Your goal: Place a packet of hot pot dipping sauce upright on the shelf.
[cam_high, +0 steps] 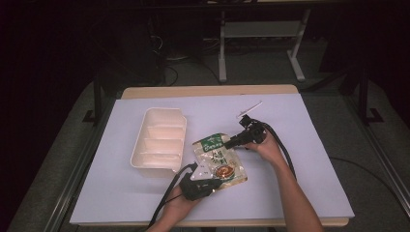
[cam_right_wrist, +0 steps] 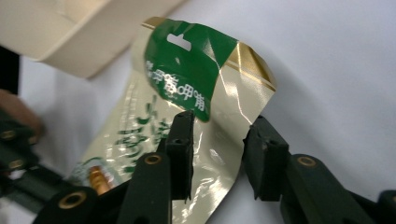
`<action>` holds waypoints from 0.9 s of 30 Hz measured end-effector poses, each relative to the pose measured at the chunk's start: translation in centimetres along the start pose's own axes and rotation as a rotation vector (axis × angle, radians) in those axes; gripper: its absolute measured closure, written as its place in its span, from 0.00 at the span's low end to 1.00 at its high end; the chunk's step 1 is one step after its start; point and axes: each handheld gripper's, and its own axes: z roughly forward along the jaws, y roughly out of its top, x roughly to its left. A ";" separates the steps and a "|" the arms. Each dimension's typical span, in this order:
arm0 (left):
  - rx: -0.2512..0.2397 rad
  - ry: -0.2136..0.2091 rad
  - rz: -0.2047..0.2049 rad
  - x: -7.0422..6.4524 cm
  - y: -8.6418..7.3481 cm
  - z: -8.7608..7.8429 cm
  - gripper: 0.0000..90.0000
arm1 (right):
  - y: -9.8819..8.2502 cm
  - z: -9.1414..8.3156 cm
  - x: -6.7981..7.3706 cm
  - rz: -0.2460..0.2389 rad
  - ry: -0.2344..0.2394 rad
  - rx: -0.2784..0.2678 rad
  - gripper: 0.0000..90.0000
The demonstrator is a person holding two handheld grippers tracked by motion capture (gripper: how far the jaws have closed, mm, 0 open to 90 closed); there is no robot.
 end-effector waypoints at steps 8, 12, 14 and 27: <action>0.003 0.002 0.000 0.0 0.0 0.0 0.96 | 0.5 -0.4 1.1 -0.084 0.006 -0.016 0.81; 0.001 0.000 0.002 0.1 0.0 0.0 0.96 | 0.4 0.6 0.5 -0.065 -0.028 0.004 0.76; 0.001 0.000 0.001 0.1 0.0 0.0 0.96 | 0.5 1.2 0.1 -0.055 -0.035 0.010 0.74; -0.005 0.000 0.003 0.1 0.0 0.0 0.93 | 0.7 1.0 0.7 -0.076 0.005 0.011 0.99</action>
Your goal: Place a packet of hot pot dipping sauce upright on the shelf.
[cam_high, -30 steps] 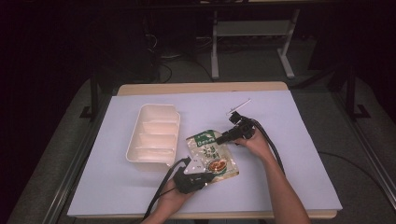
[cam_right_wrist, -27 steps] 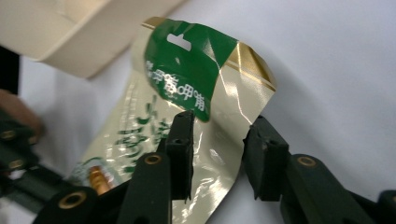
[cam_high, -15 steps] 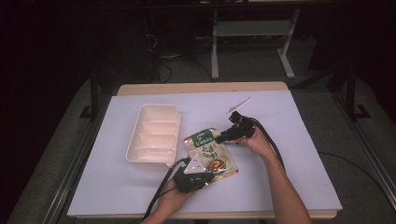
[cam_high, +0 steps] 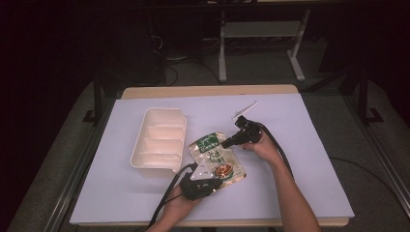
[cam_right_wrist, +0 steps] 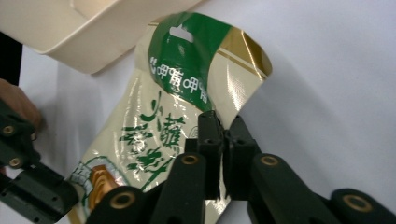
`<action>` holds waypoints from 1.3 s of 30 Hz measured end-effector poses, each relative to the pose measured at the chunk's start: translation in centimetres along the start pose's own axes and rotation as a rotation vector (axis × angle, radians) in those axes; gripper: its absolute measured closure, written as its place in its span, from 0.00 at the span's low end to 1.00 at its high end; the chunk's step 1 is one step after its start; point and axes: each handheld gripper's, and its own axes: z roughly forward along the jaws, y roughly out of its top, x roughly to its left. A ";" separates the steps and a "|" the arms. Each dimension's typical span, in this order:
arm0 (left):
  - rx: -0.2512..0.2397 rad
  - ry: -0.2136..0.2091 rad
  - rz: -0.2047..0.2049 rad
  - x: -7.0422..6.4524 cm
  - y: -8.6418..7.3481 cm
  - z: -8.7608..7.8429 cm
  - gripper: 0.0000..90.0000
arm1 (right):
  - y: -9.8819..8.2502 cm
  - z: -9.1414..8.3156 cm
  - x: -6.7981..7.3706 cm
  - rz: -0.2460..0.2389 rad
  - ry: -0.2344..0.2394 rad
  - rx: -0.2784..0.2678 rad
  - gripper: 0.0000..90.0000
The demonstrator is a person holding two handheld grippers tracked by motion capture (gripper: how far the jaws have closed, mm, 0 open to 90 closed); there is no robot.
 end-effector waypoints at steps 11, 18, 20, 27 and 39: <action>-0.044 -0.002 0.002 -0.3 0.2 -1.2 0.79 | 0.0 -2.8 2.6 -0.043 -0.028 -0.005 1.00; -0.100 -0.003 -0.007 -0.4 0.4 -2.2 0.71 | 0.1 -5.3 4.9 -0.094 -0.030 -0.057 1.00; -0.122 0.002 -0.013 -0.5 0.4 -2.5 0.66 | -0.1 -5.9 5.6 -0.114 -0.033 -0.071 1.00; -0.198 0.030 -0.047 -0.8 0.3 -3.6 0.43 | -1.6 -8.0 8.1 -0.168 -0.050 -0.118 1.00; -0.230 0.077 -0.105 -0.6 0.2 -3.7 0.29 | -5.8 -10.2 10.5 -0.208 -0.071 -0.211 1.00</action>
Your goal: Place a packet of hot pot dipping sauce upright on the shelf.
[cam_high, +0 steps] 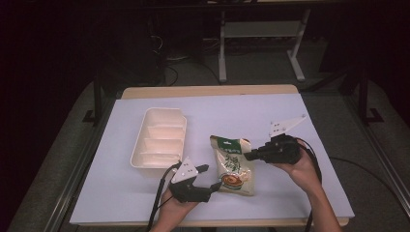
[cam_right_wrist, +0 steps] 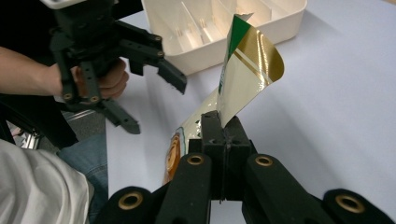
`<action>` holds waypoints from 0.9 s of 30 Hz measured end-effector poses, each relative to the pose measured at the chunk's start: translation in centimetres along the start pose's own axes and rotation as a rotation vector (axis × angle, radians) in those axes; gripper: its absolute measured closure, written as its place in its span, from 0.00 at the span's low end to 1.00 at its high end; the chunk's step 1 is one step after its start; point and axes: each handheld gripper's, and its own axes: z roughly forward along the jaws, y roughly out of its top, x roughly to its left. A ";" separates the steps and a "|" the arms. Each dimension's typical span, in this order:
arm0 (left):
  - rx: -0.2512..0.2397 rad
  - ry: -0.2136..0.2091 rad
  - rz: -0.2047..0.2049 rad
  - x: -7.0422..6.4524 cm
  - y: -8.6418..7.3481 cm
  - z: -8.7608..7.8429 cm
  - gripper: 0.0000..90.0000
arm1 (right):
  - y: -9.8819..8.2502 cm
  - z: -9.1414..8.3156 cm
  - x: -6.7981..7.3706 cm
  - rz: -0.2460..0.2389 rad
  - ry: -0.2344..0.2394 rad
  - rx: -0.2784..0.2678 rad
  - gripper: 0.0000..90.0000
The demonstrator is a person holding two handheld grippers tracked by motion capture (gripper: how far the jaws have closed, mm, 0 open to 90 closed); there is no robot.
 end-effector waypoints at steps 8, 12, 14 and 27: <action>0.064 -0.089 -0.046 0.9 0.5 2.0 0.25 | -1.4 -1.0 1.5 -0.019 0.023 -0.050 1.00; 0.078 -0.129 -0.053 1.1 0.5 2.7 0.27 | -1.6 -1.3 2.1 -0.042 0.060 -0.083 1.00; 0.070 -0.167 -0.054 1.1 0.6 2.9 0.28 | -1.4 -1.5 2.5 -0.052 0.067 -0.094 1.00; 0.054 -0.220 -0.010 0.9 0.7 2.3 0.72 | -4.1 -2.0 2.2 0.018 0.001 -0.131 0.93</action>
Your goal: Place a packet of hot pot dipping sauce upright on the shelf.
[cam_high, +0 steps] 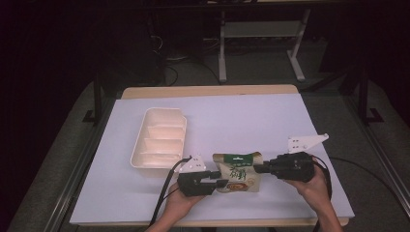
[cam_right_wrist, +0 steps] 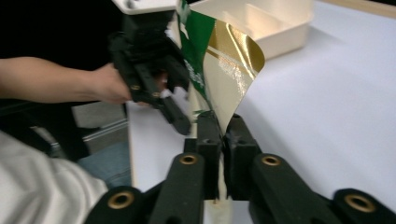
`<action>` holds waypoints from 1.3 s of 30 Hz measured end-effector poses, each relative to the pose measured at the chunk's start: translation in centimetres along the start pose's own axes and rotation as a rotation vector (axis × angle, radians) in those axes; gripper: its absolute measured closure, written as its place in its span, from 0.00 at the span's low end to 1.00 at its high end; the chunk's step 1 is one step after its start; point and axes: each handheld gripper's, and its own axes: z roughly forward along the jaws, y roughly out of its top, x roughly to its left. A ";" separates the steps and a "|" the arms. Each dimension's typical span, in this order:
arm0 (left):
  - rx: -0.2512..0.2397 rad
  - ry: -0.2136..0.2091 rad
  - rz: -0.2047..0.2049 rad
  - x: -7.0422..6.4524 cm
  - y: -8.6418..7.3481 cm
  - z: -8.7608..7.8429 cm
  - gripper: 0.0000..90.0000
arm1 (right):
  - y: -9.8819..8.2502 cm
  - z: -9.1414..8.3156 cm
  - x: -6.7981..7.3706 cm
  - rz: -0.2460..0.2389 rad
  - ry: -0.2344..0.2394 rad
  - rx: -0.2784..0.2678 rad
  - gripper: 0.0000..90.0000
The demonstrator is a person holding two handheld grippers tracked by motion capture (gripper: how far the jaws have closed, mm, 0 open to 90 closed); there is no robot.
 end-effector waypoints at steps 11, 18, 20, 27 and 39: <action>0.003 0.021 0.024 -0.3 0.0 -0.1 0.70 | 0.2 2.6 0.4 -0.010 -0.002 0.080 0.91; 0.007 0.061 0.042 -0.5 -0.2 -0.6 0.62 | 0.6 2.5 0.5 0.000 0.022 0.079 0.99; 0.012 0.079 0.050 -0.7 -0.3 -0.9 0.59 | 1.0 2.2 0.7 -0.003 0.026 0.071 0.99; 0.033 0.121 0.080 -1.2 -0.8 -1.7 0.55 | 2.4 0.9 0.6 0.006 -0.047 0.082 1.00; 0.064 0.114 0.143 -2.5 -1.6 -2.2 0.49 | 5.4 0.8 -0.9 0.046 -0.129 0.052 1.00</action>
